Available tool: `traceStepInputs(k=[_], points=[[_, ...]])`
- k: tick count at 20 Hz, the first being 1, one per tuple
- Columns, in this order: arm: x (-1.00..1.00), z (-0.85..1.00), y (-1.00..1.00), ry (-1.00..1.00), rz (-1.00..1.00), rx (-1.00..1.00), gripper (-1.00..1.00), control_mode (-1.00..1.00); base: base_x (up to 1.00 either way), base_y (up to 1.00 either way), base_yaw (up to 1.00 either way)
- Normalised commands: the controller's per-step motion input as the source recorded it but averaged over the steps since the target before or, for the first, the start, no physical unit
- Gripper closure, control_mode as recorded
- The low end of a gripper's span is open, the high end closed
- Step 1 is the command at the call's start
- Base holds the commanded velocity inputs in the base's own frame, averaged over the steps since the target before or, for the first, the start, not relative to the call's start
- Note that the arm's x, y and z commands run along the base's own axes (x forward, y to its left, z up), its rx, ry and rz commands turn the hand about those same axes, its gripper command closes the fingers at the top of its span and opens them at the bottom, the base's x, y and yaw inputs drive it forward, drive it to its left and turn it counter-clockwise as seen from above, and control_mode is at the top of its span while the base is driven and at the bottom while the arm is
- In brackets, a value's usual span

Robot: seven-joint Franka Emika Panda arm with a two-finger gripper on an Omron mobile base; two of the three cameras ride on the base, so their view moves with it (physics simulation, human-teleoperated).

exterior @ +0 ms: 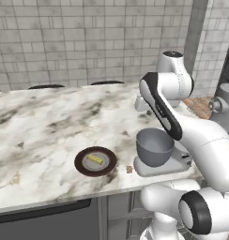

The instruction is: Add butter and sugar cubes to the stand mixer bowl and then turn on the stand mixer to begin making frosting.

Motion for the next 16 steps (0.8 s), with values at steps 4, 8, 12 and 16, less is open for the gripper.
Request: traceStepInputs(k=[4,8,12,16], points=[[0.00,0.00,0.00,0.00,0.00,0.00,-1.00,1.00,0.13,0.20,0.00],[0.00,0.00,0.00,0.00,0.00,0.00,-1.00,1.00,0.29,0.31,0.00],[0.00,0.00,0.00,0.00,0.00,0.00,-1.00,1.00,0.27,0.18,0.00],[0.00,0.00,0.00,0.00,0.00,0.00,-1.00,1.00,0.29,0.38,-0.01]])
